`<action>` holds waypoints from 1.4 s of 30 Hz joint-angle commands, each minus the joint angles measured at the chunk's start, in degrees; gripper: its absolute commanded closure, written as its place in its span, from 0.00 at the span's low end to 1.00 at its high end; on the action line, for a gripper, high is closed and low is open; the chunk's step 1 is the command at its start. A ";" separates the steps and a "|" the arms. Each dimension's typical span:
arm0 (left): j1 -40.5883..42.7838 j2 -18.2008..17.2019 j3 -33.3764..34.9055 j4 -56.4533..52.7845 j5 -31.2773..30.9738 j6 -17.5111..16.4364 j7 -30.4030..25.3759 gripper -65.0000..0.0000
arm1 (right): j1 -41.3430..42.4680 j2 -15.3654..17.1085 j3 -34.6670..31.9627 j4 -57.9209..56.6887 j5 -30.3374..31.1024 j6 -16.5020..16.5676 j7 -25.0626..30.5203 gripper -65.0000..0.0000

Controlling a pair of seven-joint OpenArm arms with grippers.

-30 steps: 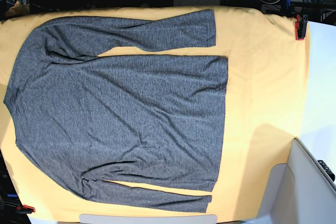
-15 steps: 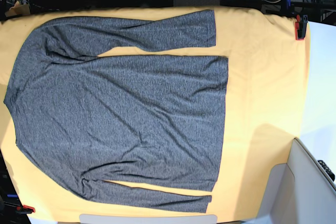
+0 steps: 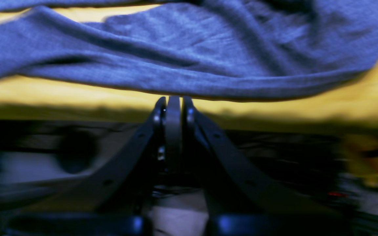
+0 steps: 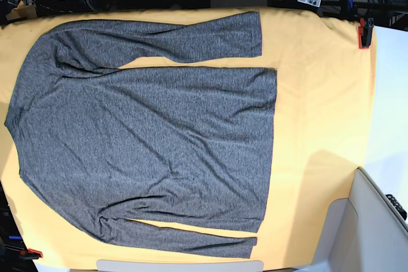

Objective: Fold the T-shirt properly
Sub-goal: 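Move both grippers down to the shirt's shoulder corners and grasp them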

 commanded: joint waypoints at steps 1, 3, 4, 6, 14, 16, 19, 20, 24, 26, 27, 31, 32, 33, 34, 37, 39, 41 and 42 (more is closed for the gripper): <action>0.08 -0.32 0.10 1.06 -2.08 -1.88 -0.86 0.99 | 0.12 0.89 1.57 0.82 2.80 1.35 1.87 1.00; -1.59 -0.85 0.18 1.06 -2.70 -2.05 0.29 0.93 | 1.27 1.16 3.60 1.00 9.39 2.93 0.55 1.00; -2.38 -1.29 0.27 1.06 -2.70 -2.14 1.87 0.90 | 1.97 1.16 4.65 1.17 12.38 3.28 -0.86 1.00; -5.11 -1.46 0.27 1.06 -2.70 -2.23 5.56 0.82 | 4.34 0.89 7.55 1.08 19.59 3.54 -5.69 0.93; -11.52 -3.66 0.01 1.06 -3.40 -2.40 11.72 0.73 | 9.53 -5.70 22.41 0.29 37.35 4.60 -23.37 0.81; -12.84 -5.95 0.01 1.06 -7.88 -2.49 14.44 0.71 | 10.85 -8.69 27.07 -0.23 39.19 6.18 -28.38 0.77; -16.18 -9.64 -0.25 1.06 -17.29 -7.15 19.45 0.66 | 13.93 -11.77 33.84 -2.34 40.86 7.67 -36.90 0.73; -17.68 -10.70 -0.25 0.98 -20.63 -9.17 21.39 0.64 | 15.24 -12.82 36.04 -3.49 41.22 8.20 -40.16 0.72; -22.86 -12.81 -0.43 0.36 -28.01 -10.23 27.45 0.59 | 20.34 -17.66 43.95 -8.32 40.95 12.42 -49.39 0.71; -25.33 -12.72 -2.28 -0.25 -29.24 -10.23 30.53 0.59 | 22.81 -19.59 47.46 -11.66 40.42 13.74 -53.43 0.70; -26.38 -12.63 -3.24 -0.52 -29.24 -10.23 32.02 0.59 | 23.77 -20.21 48.69 -12.81 39.63 14.18 -55.19 0.70; -30.60 -9.29 -7.64 -3.51 -29.16 -10.23 41.25 0.59 | 26.67 -21.96 52.91 -15.44 34.36 14.18 -58.35 0.70; -31.92 -8.06 -8.69 -4.83 -29.16 -10.23 43.72 0.59 | 27.02 -22.32 53.35 -15.44 32.86 14.27 -58.18 0.70; -32.97 -7.27 -9.75 -5.97 -29.16 -10.23 45.83 0.59 | 27.29 -22.67 53.71 -15.35 31.90 14.27 -58.18 0.70; -33.94 -6.30 -10.89 -7.38 -29.07 -10.23 47.76 0.59 | 27.64 -22.93 54.15 -15.27 31.28 14.27 -58.18 0.70; -35.44 -3.75 -12.83 -10.63 -29.07 -10.23 51.19 0.59 | 28.26 -23.11 54.50 -15.18 30.93 14.27 -58.18 0.70; -35.79 -2.70 -13.18 -12.47 -29.07 -10.14 52.24 0.59 | 28.43 -23.11 54.50 -15.18 30.93 14.27 -58.18 0.70; -35.79 -1.73 -13.09 -14.06 -29.07 -10.14 52.42 0.59 | 28.87 -23.28 54.50 -14.56 30.93 14.27 -58.09 0.70; -35.79 -1.29 -13.00 -14.76 -29.07 -10.14 52.42 0.59 | 29.31 -23.37 54.58 -13.95 30.67 14.27 -58.09 0.70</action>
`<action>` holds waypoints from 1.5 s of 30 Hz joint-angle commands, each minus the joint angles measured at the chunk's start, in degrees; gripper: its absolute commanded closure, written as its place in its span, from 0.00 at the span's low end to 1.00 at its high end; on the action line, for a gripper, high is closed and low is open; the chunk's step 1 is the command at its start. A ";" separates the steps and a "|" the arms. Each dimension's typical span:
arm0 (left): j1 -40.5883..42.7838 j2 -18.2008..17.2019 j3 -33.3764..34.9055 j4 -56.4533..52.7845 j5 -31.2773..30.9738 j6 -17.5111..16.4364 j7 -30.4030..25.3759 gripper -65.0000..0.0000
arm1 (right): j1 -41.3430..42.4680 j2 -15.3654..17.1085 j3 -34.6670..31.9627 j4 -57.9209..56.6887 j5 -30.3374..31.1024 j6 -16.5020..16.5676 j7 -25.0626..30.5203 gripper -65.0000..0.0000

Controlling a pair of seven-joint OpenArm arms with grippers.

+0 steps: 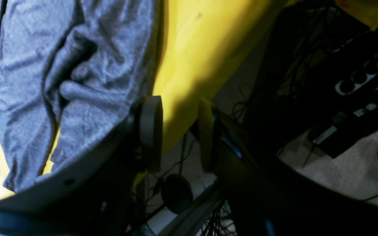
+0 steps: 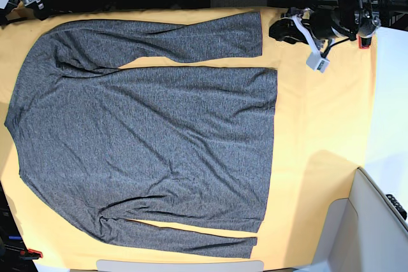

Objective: Fold the T-shirt properly
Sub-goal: 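Move both grippers down to the shirt's shoulder corners and grasp them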

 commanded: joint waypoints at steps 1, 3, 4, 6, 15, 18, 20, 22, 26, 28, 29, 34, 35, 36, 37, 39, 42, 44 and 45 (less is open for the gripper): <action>-0.14 -0.30 0.00 0.08 -1.18 -0.09 0.38 0.59 | 0.00 0.54 0.82 2.12 1.16 0.70 0.90 0.70; -0.14 0.58 0.18 -0.45 -1.18 -0.09 0.38 0.59 | 0.79 0.54 1.17 3.70 1.07 0.70 0.90 0.70; -0.14 1.02 0.27 -0.45 -1.18 -0.09 0.38 0.59 | 1.06 0.54 1.17 4.32 1.07 0.70 0.90 0.70; -0.14 1.54 0.27 -0.45 -1.18 -0.09 0.47 0.59 | 1.32 0.72 1.17 5.11 1.07 0.70 0.90 0.70; -0.32 1.63 0.27 -6.34 -1.18 0.00 0.38 0.59 | 1.94 0.54 1.08 5.37 -3.06 0.70 0.81 0.70; -1.19 1.63 0.27 -6.87 -1.18 0.00 0.29 0.59 | 2.02 0.54 1.08 5.37 -4.91 1.84 0.81 0.70; -1.28 1.63 0.27 -6.87 -1.27 0.00 0.38 0.59 | 2.37 0.45 0.99 5.37 -6.14 3.07 0.81 0.70; -1.37 2.42 0.36 -6.87 -1.27 0.00 0.47 0.59 | 2.46 0.37 0.91 5.37 -7.46 3.60 0.81 0.70; -1.37 2.86 3.87 -6.87 -1.27 0.00 0.47 0.59 | 2.73 -0.34 1.08 5.37 -8.60 3.68 0.81 0.70; -1.37 3.65 5.98 -6.78 -1.18 0.00 0.20 0.59 | 2.73 -0.34 1.08 5.37 -8.60 3.68 0.81 0.70; -1.37 4.18 6.77 -6.78 -1.18 0.00 0.20 0.59 | 2.73 -0.34 1.08 5.37 -8.60 3.68 0.81 0.70; -1.46 5.50 8.36 -6.78 -1.09 0.00 0.11 0.59 | 2.73 -0.34 0.99 5.37 -8.60 3.68 0.81 0.70; -1.63 5.50 8.36 -6.78 -1.09 0.00 0.11 0.59 | 2.73 -0.34 0.99 5.37 -8.60 3.68 0.81 0.70; -2.25 5.50 8.44 -6.78 -1.09 0.00 0.11 0.60 | 2.73 -0.34 0.99 5.29 -8.60 3.68 0.81 0.71; -2.78 5.41 8.44 -6.78 -1.09 0.00 0.11 0.61 | 2.73 -0.34 0.99 5.20 -8.60 3.68 0.81 0.71; -3.22 5.24 8.27 -6.78 -1.09 0.00 0.11 0.65 | 2.73 -0.34 0.99 5.11 -8.60 3.68 0.81 0.71; -3.39 5.24 8.18 -6.78 -1.09 0.00 0.11 0.79 | 2.73 -0.34 0.91 5.11 -8.60 3.68 0.81 0.71; -3.39 5.15 8.27 -6.78 -1.09 0.00 0.03 0.90 | 3.43 -0.34 0.91 5.11 -8.60 3.68 0.81 0.71; -3.39 5.15 8.36 -6.87 -1.09 0.09 0.03 0.94 | 3.69 -0.43 0.91 5.02 -8.69 3.60 0.81 0.71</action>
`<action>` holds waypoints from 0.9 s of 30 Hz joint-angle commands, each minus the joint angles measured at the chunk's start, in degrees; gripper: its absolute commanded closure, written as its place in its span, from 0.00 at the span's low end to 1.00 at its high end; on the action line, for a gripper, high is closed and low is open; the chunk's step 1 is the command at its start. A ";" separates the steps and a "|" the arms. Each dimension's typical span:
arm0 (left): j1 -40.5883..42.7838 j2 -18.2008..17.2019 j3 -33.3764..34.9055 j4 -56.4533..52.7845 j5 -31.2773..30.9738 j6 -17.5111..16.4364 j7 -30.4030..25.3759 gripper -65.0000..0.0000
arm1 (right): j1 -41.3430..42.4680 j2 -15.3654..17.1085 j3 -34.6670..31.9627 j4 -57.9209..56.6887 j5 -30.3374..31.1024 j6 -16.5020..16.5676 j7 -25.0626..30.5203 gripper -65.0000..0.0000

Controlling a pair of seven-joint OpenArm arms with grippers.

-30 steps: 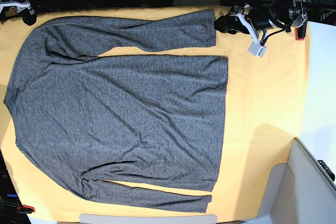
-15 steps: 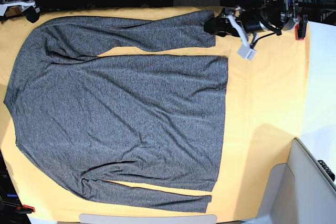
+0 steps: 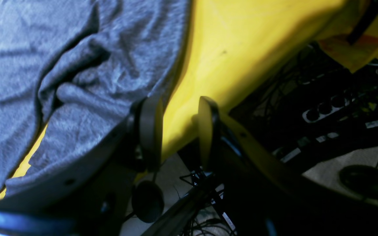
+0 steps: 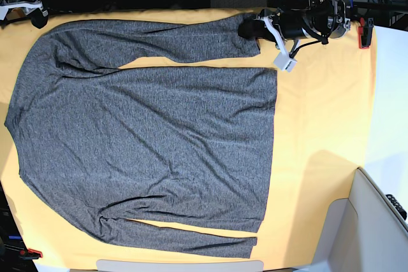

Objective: Fold the T-shirt properly
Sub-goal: 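Move both grippers down to the shirt's shoulder corners and grasp them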

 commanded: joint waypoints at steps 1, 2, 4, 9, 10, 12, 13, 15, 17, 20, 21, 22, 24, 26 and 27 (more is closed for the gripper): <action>0.15 -0.47 0.09 0.45 0.31 0.09 1.32 0.99 | 0.20 0.60 0.34 0.61 0.95 0.32 0.99 0.71; 0.15 -0.47 0.18 0.45 0.31 0.27 1.32 1.00 | 0.29 0.51 0.34 0.08 0.95 0.32 0.90 0.70; 0.15 -0.47 0.18 0.45 0.31 2.46 1.32 1.00 | 1.34 0.16 0.43 -0.89 1.04 0.32 0.72 0.70; 0.15 -0.47 0.18 0.45 0.31 3.78 1.23 1.00 | 1.69 -0.37 0.34 -2.47 1.57 0.41 0.55 0.70; 0.15 -0.47 0.18 0.45 0.31 3.78 1.23 1.00 | 1.69 -0.81 0.34 -2.38 2.18 0.49 0.55 0.70; 0.15 -0.47 0.18 0.45 0.31 3.78 1.23 1.00 | 1.69 -1.07 0.34 -2.38 4.20 0.49 0.55 0.70; 0.15 -0.47 0.18 0.45 0.31 3.78 1.23 1.00 | 1.69 -1.16 0.34 -2.38 5.00 0.49 0.55 0.70; 0.15 -0.47 0.18 0.45 0.31 3.78 1.23 1.00 | 1.69 -1.16 0.34 -2.38 6.40 0.49 0.55 0.69; 0.15 -0.47 0.18 0.45 0.31 3.78 1.23 1.00 | 1.69 -1.16 0.34 -2.38 7.28 0.32 0.55 0.65; 0.06 -0.47 0.18 0.45 0.31 3.78 1.23 1.00 | 1.69 -1.07 0.34 -2.38 7.46 0.32 0.46 0.54; 0.06 -0.47 0.18 0.45 0.31 3.78 1.23 1.00 | 1.69 -1.07 0.34 -2.56 7.46 0.32 0.29 0.52; 0.06 -0.56 0.18 0.45 0.31 3.78 1.23 1.00 | 1.78 -1.07 0.25 -2.82 7.28 0.32 -0.33 0.52; 0.06 -0.56 0.18 0.45 0.31 3.78 1.23 1.00 | 2.66 -1.24 0.25 -3.88 7.19 0.32 -0.68 0.53; 0.06 -0.56 0.18 0.45 0.31 3.78 1.23 1.00 | 3.36 -1.33 0.25 -6.08 7.19 0.32 -0.68 0.53; 0.06 -0.56 0.18 0.45 0.31 3.78 1.23 1.00 | 3.89 -1.33 0.25 -7.13 7.19 0.32 -0.68 0.53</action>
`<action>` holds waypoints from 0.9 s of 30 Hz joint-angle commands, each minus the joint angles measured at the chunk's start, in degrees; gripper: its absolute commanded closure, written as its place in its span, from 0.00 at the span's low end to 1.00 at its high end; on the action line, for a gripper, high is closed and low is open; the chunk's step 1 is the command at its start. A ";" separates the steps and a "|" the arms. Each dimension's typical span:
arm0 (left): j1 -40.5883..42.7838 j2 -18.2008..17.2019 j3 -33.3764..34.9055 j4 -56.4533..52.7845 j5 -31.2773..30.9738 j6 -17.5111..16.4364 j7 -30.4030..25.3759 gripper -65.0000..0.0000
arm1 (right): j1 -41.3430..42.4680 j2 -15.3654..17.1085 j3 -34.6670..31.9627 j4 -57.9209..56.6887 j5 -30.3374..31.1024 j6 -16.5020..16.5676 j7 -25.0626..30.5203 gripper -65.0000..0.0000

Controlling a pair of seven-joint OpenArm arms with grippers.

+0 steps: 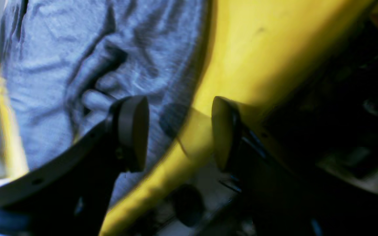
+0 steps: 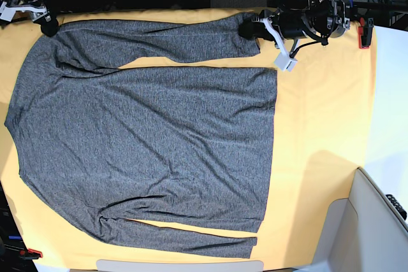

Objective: Fold the T-shirt properly
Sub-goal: 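Move both grippers down to the shirt's shoulder corners and grasp them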

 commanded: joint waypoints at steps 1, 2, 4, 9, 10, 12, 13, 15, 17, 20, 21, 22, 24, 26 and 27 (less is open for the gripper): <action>0.06 -0.56 0.07 0.52 0.55 0.31 1.01 1.00 | 0.35 0.46 0.25 -0.40 -0.26 0.19 -0.38 0.53; 0.06 -0.56 0.07 0.52 0.55 0.31 1.01 1.00 | 0.70 0.46 0.25 -1.37 -0.26 0.19 -0.38 0.53; 0.06 -0.56 0.07 0.52 0.55 0.31 1.01 1.00 | 1.41 0.46 0.25 -2.51 -0.26 0.10 -0.38 0.53; 0.06 -0.56 0.07 0.17 0.55 0.31 1.01 1.00 | 2.11 0.46 -0.81 -2.78 -0.26 0.10 -0.38 0.53; 0.06 -0.56 0.07 -0.27 0.55 0.31 1.01 1.00 | 2.11 0.46 -1.60 -2.78 -0.26 0.10 -0.38 0.53; 0.06 -0.56 0.07 -1.24 0.55 0.31 1.01 1.00 | 1.93 0.46 -3.35 -2.78 -0.26 0.10 -0.38 0.53; 0.06 -0.56 0.07 -1.24 0.55 0.31 1.01 1.00 | 1.85 0.46 -4.23 -2.78 -0.26 0.10 -0.38 0.53; 0.06 -0.56 0.07 -1.24 0.55 0.31 1.01 1.00 | 1.76 0.37 -6.08 -2.87 -0.35 0.01 -0.38 0.53; -0.03 -0.56 0.07 -1.24 0.55 0.31 1.01 1.00 | 1.32 0.37 -7.05 -2.87 -0.35 0.01 -0.29 0.55; -0.64 -0.56 0.07 -1.24 0.55 0.31 1.01 1.00 | 0.97 0.37 -7.57 -2.87 -0.35 0.01 -0.20 0.64; -0.64 -0.56 0.07 -1.24 0.55 0.31 1.01 1.00 | 0.97 0.55 -7.57 -2.87 -0.44 0.01 -0.29 0.67; -0.64 -0.56 0.07 -1.24 0.55 0.31 1.01 1.00 | 0.88 0.72 -7.57 -2.87 -0.44 0.01 -0.29 0.71; -0.64 -0.56 0.07 -1.24 0.55 0.22 1.01 1.00 | 0.18 0.81 -7.57 -2.87 -0.44 0.01 -0.29 0.78; -0.64 -0.56 0.07 -1.24 0.55 0.13 1.01 1.00 | 0.00 1.34 -7.57 -2.69 -1.23 0.01 -0.29 0.86; -0.64 -0.56 0.07 -1.24 0.55 0.04 1.01 1.00 | -0.09 1.60 -7.57 -2.69 -2.19 0.01 -0.38 0.90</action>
